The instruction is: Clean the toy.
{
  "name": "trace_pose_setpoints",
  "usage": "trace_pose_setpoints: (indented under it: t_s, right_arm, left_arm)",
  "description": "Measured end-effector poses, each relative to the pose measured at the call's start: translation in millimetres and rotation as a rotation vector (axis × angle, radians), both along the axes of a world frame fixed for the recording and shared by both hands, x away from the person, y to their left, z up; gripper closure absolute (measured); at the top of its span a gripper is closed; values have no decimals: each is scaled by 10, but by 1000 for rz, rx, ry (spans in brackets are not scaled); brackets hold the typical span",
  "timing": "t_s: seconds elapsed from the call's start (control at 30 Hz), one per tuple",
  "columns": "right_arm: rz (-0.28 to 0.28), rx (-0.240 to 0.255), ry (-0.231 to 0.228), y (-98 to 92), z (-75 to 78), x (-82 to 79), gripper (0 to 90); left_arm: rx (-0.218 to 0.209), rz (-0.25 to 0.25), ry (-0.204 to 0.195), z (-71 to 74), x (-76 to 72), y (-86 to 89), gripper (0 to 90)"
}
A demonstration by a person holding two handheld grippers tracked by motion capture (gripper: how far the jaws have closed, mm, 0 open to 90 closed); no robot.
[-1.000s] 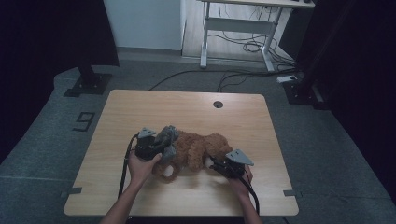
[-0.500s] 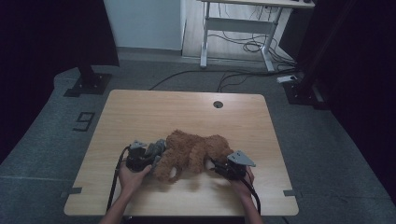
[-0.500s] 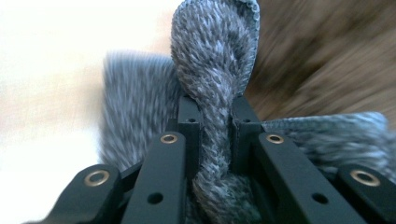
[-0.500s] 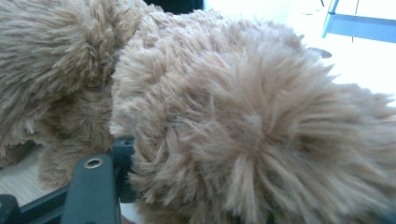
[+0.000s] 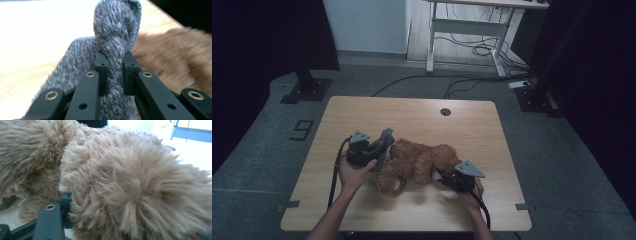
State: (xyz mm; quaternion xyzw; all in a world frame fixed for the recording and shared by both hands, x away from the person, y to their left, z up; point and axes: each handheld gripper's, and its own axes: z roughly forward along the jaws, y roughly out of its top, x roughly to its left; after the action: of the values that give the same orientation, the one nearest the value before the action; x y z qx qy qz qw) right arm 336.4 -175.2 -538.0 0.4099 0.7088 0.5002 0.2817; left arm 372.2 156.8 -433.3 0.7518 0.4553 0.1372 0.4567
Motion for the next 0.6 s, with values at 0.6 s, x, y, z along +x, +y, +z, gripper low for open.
trace_pose_setpoints:
  t_s: [0.6]
  right_arm:
    - [41, -27, 49, -59, 61, -51, 185]
  left_arm:
    - [5, -131, 91, -203, 135, -701, 782]
